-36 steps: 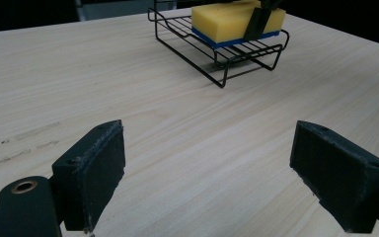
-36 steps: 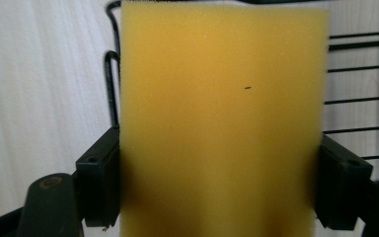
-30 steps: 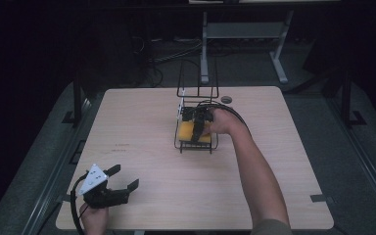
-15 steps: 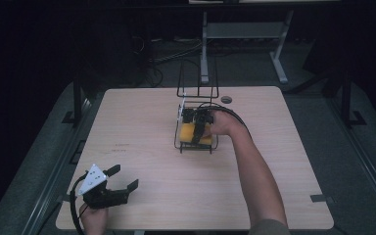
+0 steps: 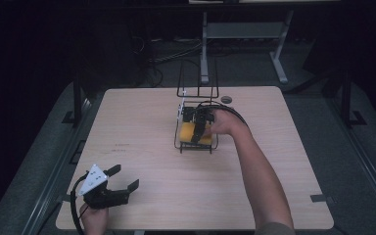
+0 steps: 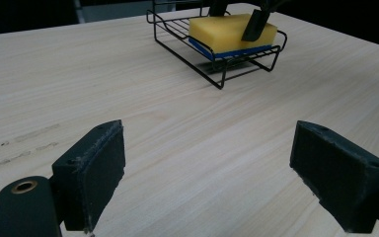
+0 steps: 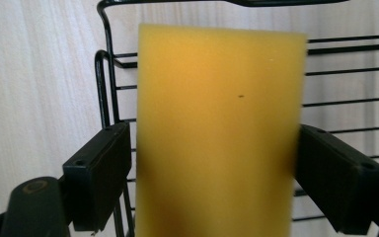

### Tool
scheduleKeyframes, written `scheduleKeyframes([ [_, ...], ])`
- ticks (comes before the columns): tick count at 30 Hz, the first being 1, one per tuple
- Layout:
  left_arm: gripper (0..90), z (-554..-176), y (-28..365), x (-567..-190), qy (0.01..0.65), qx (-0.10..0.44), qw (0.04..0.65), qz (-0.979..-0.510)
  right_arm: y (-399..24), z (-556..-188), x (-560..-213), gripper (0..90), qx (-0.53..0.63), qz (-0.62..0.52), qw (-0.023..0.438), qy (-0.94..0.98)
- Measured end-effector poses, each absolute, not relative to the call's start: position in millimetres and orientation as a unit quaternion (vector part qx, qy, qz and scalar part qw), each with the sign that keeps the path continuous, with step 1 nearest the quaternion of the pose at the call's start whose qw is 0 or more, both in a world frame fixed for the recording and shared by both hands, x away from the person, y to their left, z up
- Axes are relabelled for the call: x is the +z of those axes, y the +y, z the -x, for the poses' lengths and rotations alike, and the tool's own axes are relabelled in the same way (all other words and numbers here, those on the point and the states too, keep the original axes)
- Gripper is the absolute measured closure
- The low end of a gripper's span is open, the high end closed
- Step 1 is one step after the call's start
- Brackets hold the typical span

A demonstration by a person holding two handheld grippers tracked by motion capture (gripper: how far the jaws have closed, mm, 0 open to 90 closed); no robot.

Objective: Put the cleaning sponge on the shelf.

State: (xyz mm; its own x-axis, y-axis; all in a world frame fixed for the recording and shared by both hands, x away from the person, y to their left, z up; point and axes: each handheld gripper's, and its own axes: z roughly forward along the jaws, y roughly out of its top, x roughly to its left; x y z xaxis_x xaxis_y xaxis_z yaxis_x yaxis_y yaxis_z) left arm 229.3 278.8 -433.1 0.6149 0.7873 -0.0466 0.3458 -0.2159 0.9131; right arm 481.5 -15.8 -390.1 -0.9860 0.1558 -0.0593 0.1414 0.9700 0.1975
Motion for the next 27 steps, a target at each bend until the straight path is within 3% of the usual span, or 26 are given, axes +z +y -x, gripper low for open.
scheduleKeyframes([
  [27, 13.0, -231, 277, -433, 0.379, 0.215, 0.505, -0.745, -9, -454, -373, 16.8, 0.082, -0.027, 0.066, 0.994],
])
